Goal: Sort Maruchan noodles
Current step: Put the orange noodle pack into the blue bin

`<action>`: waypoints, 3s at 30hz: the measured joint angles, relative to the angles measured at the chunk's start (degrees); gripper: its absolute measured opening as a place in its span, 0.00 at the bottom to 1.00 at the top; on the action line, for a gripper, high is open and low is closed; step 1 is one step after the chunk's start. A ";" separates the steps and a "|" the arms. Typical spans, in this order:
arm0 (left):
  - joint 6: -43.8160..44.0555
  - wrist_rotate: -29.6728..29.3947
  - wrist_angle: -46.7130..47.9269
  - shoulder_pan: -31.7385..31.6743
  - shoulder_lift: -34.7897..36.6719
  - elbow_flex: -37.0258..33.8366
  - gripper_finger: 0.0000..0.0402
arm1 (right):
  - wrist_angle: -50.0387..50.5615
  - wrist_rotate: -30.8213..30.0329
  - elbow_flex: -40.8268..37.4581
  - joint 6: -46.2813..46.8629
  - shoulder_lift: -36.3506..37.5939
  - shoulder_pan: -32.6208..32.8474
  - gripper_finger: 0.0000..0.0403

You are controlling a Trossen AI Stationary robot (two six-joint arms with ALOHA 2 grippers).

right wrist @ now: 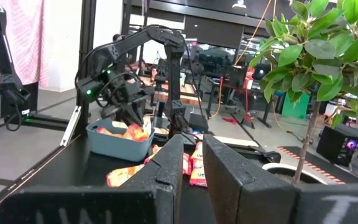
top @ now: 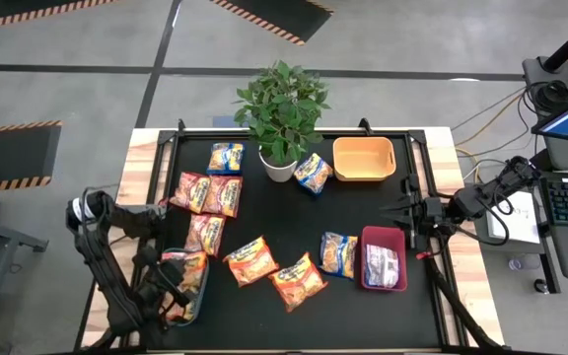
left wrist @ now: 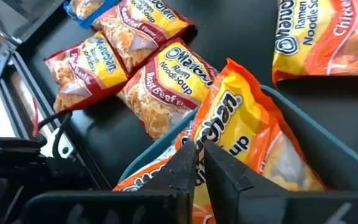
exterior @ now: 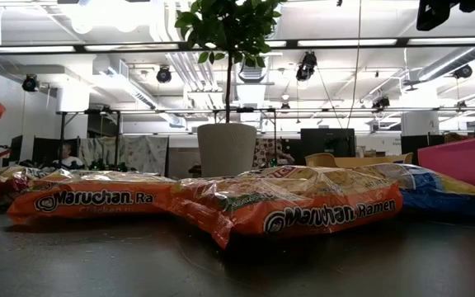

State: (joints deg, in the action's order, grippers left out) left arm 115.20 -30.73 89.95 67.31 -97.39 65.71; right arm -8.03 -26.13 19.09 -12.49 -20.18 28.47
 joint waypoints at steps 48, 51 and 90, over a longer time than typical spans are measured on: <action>-57.28 23.39 -7.88 -24.70 21.54 6.29 0.39 | 0.04 0.11 0.00 -0.11 0.00 0.02 0.13; -56.62 23.22 -11.43 -24.64 24.94 1.65 0.37 | 0.04 0.12 0.00 -0.11 0.00 0.01 0.13; -52.45 10.83 -23.79 -20.61 31.04 -10.89 0.00 | 0.02 0.05 0.00 0.52 -0.09 0.01 0.13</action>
State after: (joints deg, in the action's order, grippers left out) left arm 62.75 -19.90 66.16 46.69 -66.35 54.82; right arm -8.01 -26.08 19.09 -11.97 -20.27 28.48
